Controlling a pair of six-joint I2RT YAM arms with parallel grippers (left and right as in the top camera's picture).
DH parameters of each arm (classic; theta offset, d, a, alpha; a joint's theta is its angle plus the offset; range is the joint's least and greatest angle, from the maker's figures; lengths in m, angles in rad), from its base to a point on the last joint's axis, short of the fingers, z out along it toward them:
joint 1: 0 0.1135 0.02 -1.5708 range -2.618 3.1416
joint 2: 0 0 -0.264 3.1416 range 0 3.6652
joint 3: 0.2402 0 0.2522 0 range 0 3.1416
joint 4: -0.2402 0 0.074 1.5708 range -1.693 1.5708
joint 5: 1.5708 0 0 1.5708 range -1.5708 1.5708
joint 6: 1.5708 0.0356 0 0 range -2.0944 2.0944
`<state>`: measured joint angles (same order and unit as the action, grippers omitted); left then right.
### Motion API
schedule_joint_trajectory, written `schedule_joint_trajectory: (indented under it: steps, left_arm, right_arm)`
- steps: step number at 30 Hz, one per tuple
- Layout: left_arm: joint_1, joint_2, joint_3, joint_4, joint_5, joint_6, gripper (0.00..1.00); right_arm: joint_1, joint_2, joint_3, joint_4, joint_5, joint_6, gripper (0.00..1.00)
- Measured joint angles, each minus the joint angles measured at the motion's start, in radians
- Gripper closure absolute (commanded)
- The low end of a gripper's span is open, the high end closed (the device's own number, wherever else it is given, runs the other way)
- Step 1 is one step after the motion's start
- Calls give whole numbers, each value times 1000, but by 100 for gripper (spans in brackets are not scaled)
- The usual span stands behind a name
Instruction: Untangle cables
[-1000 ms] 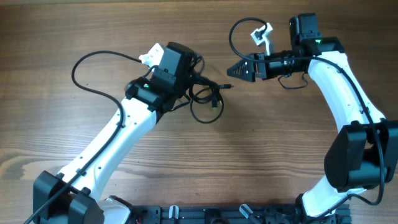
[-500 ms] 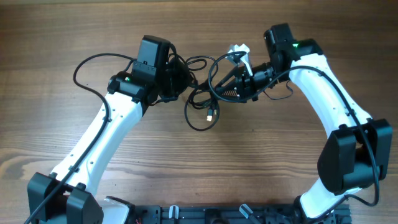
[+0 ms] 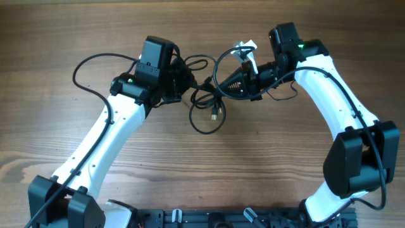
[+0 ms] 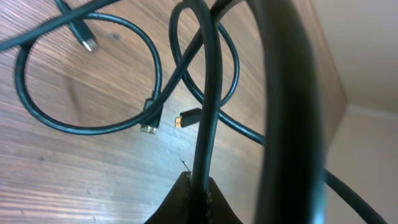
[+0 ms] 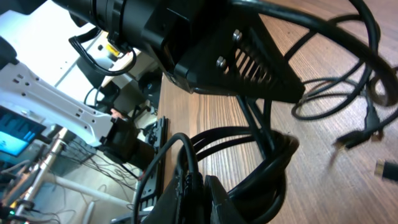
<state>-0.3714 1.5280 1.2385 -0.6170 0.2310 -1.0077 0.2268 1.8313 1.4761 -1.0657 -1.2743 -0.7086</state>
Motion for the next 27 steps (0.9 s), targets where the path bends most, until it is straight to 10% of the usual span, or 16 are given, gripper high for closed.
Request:
schedule_joint_trajectory:
  steps: [10, 19, 23, 27]
  left_arm:
    - [53, 0, 0, 56, -513, 0, 96]
    - [165, -246, -5, 177, -125, 117, 96]
    - [165, -296, -5, 163, 195, 155, 96]
    - [163, -294, -5, 68, 229, 226, 96]
  right_arm:
    - [4, -117, -6, -62, 357, 311, 95]
    - [4, -116, -224, 341, 737, 828, 96]
    - [4, -116, -225, 417, 544, 822, 24]
    - [-14, -118, -158, 379, 456, 811, 16]
